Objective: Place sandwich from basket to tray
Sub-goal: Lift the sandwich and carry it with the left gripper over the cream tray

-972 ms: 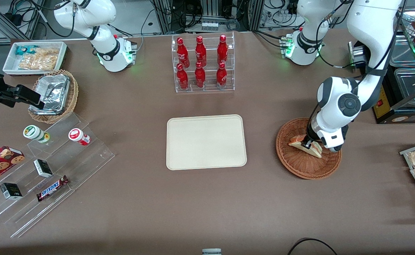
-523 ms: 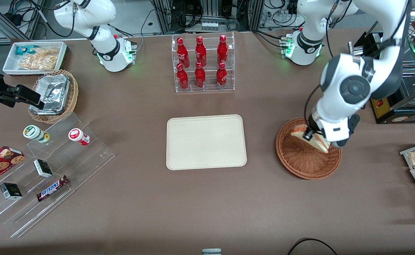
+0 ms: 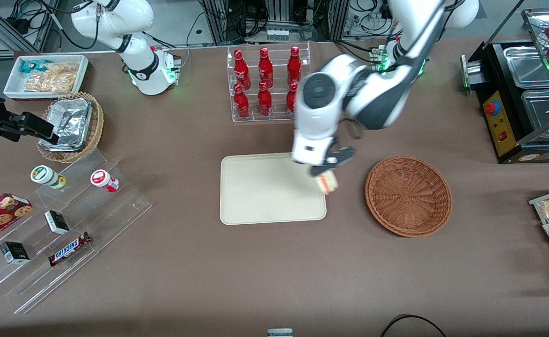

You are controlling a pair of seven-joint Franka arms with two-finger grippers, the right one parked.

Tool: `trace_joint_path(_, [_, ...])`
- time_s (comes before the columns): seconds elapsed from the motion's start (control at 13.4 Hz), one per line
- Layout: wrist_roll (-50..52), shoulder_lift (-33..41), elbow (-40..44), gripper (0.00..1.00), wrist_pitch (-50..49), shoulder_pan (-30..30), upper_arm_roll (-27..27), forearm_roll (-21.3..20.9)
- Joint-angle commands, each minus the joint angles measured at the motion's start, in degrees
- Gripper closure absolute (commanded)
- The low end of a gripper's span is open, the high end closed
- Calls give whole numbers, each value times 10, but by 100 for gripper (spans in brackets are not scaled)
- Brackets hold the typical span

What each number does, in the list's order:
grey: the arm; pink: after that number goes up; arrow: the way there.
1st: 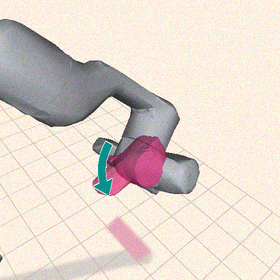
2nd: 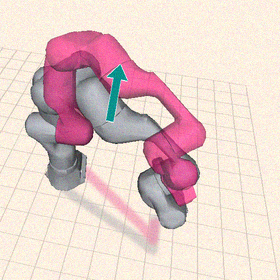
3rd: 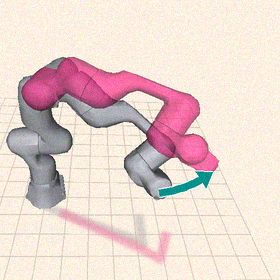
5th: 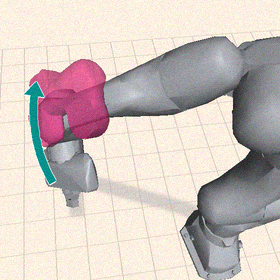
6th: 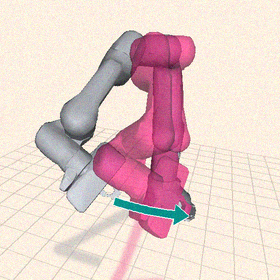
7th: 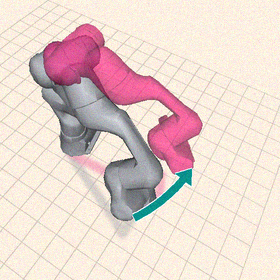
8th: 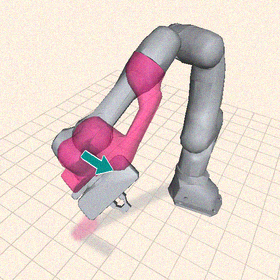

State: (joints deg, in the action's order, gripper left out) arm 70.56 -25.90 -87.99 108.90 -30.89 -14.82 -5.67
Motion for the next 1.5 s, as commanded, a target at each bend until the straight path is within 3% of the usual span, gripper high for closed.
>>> trace_joint_path(0.0, [-66, -86, 81, 93, 40, -42, 4, -8])
trace_joint_path(0.15, [-121, -112, 81, 93, 93, -63, 4, -6])
trace_joint_path(0.37, [-195, -134, 79, 93, 84, -73, 4, -3])
trace_joint_path(0.67, [-199, -199, 108, 91, 97, -77, 5, -8])
trace_joint_path(0.9, [-198, -217, 119, 56, 98, -78, 6, -8])
trace_joint_path(1.05, [-193, -217, 119, 15, 98, -78, 6, -8])
trace_joint_path(1.12, [-193, -214, 119, 1, 98, -78, 7, -9])
trace_joint_path(1.42, [-164, -156, 107, 0, 87, -75, 7, -4])
